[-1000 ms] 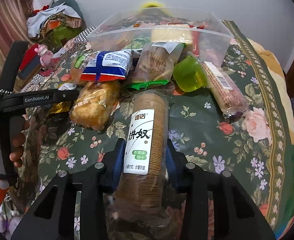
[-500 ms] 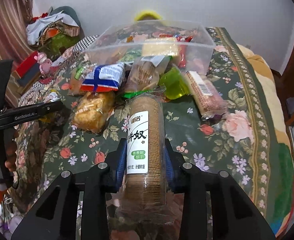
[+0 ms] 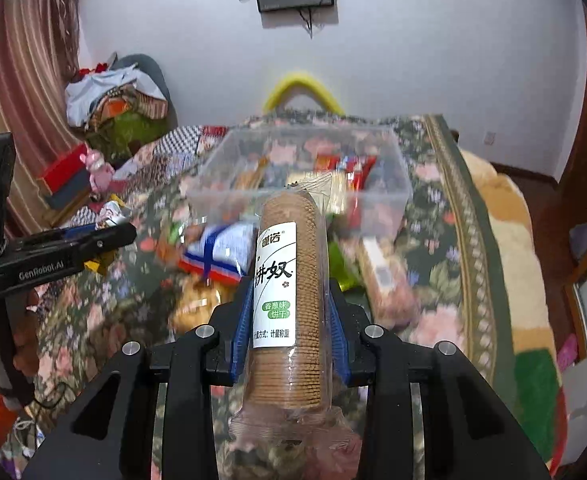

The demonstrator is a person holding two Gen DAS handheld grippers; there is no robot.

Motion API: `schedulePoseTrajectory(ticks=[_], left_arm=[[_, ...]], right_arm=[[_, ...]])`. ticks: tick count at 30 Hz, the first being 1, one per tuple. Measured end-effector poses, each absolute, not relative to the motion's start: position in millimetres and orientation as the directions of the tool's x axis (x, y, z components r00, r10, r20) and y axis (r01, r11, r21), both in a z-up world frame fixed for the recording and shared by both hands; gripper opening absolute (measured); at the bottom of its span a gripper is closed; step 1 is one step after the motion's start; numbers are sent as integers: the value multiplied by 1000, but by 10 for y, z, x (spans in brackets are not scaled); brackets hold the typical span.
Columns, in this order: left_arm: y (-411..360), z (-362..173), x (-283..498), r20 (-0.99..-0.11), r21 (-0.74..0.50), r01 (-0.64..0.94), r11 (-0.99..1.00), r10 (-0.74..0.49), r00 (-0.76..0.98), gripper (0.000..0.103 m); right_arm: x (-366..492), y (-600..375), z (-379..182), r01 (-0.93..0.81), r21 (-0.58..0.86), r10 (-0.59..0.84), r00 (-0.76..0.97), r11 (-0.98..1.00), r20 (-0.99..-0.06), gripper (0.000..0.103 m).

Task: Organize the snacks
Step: 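Lift the cracker roll and Kaka bag and carry them over the box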

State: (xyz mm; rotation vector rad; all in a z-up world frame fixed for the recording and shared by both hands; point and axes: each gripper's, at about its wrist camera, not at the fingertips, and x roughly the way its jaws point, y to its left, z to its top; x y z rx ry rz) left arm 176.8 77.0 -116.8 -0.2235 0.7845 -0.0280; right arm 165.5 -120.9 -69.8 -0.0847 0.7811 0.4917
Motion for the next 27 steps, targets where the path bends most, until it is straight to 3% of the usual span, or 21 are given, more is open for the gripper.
schedulePoseTrajectory(ticks=[14,27], left_arm=[[558,-883,2388,-648,-203,-16,979,-122,751,50],[544,-954,3022,-668,-196,-9,981,-127,733,50]], right_arm=[[2197,-1135,-463,-434,40,361,691,900,-626,31],[2720,-1175,-483,-388,38,328,719,921,-613,31]])
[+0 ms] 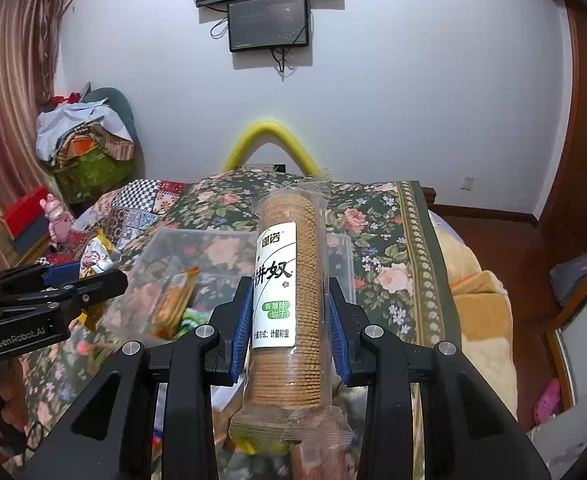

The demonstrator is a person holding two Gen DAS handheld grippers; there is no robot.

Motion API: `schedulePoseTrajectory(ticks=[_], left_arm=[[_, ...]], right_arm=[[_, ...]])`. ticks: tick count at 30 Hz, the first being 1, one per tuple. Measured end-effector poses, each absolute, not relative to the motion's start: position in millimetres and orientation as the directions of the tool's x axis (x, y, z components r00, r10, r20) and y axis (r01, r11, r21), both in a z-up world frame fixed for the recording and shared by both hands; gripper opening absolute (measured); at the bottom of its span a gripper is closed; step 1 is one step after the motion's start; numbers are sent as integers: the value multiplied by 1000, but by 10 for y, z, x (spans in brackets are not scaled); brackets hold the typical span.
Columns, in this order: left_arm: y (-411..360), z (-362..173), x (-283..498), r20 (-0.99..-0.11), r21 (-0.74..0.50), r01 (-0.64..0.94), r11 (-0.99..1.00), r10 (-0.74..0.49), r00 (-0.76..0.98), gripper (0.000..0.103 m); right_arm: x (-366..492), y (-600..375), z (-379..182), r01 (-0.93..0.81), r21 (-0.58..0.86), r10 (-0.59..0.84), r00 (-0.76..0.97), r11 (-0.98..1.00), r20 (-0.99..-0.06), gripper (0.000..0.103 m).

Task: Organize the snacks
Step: 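Lift the cracker roll and Kaka bag and carry them over the box, then lower both items into the box and open both grippers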

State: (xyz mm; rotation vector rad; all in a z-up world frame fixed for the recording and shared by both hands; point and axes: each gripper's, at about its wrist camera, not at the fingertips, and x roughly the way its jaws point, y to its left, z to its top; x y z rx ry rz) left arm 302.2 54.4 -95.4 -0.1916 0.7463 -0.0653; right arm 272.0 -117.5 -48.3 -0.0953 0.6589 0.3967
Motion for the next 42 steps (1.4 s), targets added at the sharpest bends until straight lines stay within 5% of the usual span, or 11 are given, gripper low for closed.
schedulePoseTrajectory(ticks=[27,42], left_arm=[[409,-1710,3961,-813,-167,-21,986,-126,569,51],[440,-1508,3723,-783,-192,-1,981,-152,603,56]], right_arm=[[3358,-1090,-1095,-409,40,303,603,912,-738,31],[3197,-1125,-974,-408,24,291,605,912,-741,33]])
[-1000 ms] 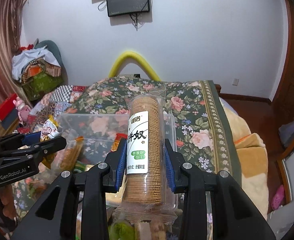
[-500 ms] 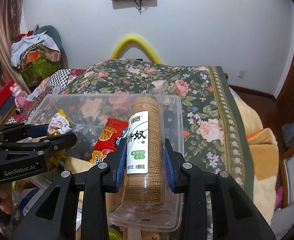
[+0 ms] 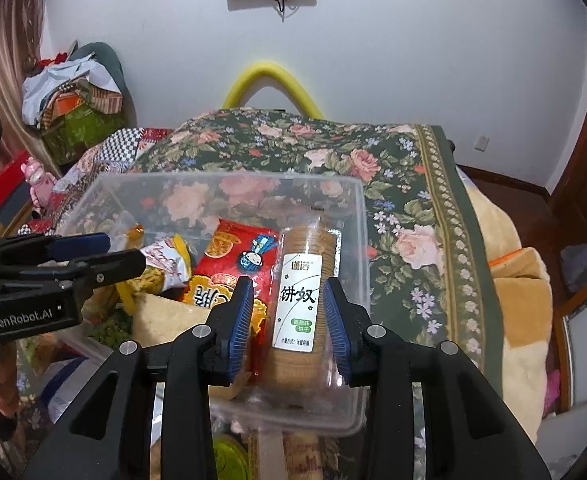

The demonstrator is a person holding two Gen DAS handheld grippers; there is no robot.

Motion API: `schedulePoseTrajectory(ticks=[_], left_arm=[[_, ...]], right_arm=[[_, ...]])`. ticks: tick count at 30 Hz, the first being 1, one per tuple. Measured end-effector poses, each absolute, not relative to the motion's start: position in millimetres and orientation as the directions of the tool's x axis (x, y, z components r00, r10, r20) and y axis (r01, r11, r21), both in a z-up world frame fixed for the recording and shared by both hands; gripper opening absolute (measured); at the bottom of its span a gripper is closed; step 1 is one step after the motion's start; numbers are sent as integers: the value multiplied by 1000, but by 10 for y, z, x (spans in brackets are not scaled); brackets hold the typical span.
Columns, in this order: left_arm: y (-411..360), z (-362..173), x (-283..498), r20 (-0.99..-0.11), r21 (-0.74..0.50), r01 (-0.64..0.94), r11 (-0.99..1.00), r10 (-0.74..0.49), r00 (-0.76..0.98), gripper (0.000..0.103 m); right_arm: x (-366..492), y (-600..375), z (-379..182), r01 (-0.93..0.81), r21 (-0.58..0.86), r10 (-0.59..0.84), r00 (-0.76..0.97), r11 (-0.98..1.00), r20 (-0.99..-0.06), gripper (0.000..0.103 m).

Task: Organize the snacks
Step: 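Lower both items into the box and open both grippers, then grasp the orange pastry bag with the left gripper while the right grasps the biscuit log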

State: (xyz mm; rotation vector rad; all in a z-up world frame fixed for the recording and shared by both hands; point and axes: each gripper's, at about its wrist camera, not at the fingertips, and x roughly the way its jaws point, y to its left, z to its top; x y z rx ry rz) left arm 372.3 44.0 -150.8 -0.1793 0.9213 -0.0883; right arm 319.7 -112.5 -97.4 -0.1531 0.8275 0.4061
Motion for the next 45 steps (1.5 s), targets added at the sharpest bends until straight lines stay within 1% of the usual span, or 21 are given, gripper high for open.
schedulePoseTrajectory(ticks=[7,11,17,21,26,31,32,37,45], left_arm=[[456,-1178,3386,-741,-186,22,982,-155,653,56],[499,-1019,3154,-723,-171,25,985,-142,676,58],[598,-957,2841,-723,-155,14,988,-123,679,63],[636,-1053,2659,-744,-140,10,990,-112,659,65],[699,-1254,2495,-771,-131,-14,991,-93,630,67],[841,-1539,2377,-811,-122,-54,991,-69,581,67],[861,-1581,2365,-817,-116,-61,991,-60,574,67],[994,-1812,2359,-846,-124,-105,987,-50,530,67],[1056,-2058,2510,-860,-136,-158,978,-37,509,69]], right_arm=[[2941,-1238,-678,-415,32,316,639,909,-701,34],[2757,-1322,-557,-416,50,336,651,908,-681,37],[2492,-1415,-519,-419,42,334,655,907,-678,42],[2363,-1494,-613,-416,39,325,642,908,-694,48],[2233,-1579,-777,-415,48,318,613,909,-723,50],[2148,-1681,-990,-402,82,320,573,912,-754,54],[2145,-1696,-1044,-398,89,320,563,913,-762,56],[2148,-1705,-1278,-383,95,302,527,919,-794,57],[2220,-1685,-1487,-368,116,297,487,923,-821,57]])
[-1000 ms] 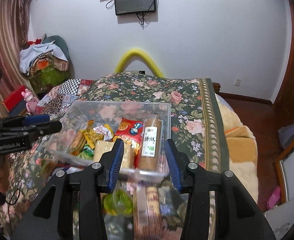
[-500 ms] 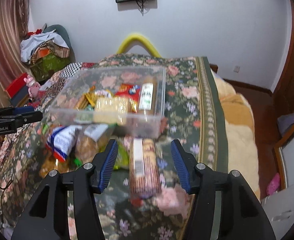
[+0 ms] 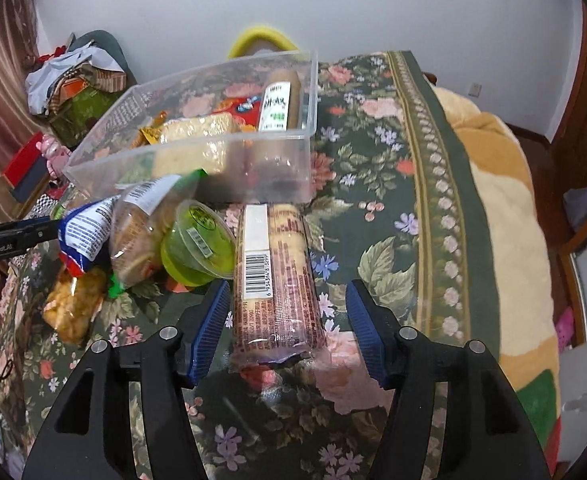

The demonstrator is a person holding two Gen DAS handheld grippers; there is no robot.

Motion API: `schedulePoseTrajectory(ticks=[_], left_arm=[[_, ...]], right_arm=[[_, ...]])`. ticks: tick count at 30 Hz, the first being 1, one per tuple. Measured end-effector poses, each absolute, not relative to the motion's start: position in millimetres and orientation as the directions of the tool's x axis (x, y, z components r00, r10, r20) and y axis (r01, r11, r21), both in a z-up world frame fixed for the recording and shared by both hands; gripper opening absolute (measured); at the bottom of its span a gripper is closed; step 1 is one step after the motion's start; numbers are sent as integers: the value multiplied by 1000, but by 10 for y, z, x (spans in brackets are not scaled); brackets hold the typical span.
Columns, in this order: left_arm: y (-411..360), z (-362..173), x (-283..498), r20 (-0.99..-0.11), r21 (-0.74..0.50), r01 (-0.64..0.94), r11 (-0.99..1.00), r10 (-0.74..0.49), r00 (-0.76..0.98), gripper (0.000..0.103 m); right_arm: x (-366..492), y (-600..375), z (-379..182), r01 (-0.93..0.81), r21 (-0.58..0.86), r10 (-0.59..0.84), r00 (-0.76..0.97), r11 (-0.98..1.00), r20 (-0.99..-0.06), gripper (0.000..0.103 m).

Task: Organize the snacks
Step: 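Grasp the orange pastry bag with the left gripper while the right grasps the biscuit log, then lift the pastry bag and biscuit log and carry them over the box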

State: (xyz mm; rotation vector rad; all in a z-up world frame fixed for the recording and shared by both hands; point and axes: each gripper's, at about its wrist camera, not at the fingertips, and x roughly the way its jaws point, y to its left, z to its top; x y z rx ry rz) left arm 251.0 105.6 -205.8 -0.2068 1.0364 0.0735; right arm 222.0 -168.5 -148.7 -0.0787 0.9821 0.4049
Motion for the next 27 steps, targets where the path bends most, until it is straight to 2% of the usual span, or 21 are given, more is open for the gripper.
schedulePoseTrajectory(ticks=[12,15,21,27], left_arm=[[1099,-2216,2638,-849,-128,-184,974,-12,529,69],[1084,-2212,2620,-844,-116,-173,978,-5,537,65],[1004,-2143,2514,-838,-69,-129,989,13,545,57],[994,-2020,2378,-828,-72,-110,991,2,561,51]], right_arm=[[2330,-1548,-1641,-384,106,291,467,917,-835,55],[2325,-1545,-1646,-383,115,299,467,917,-832,44],[2270,-1585,-1617,-375,117,298,474,920,-828,43],[2216,-1657,-1535,-364,125,303,487,923,-819,43]])
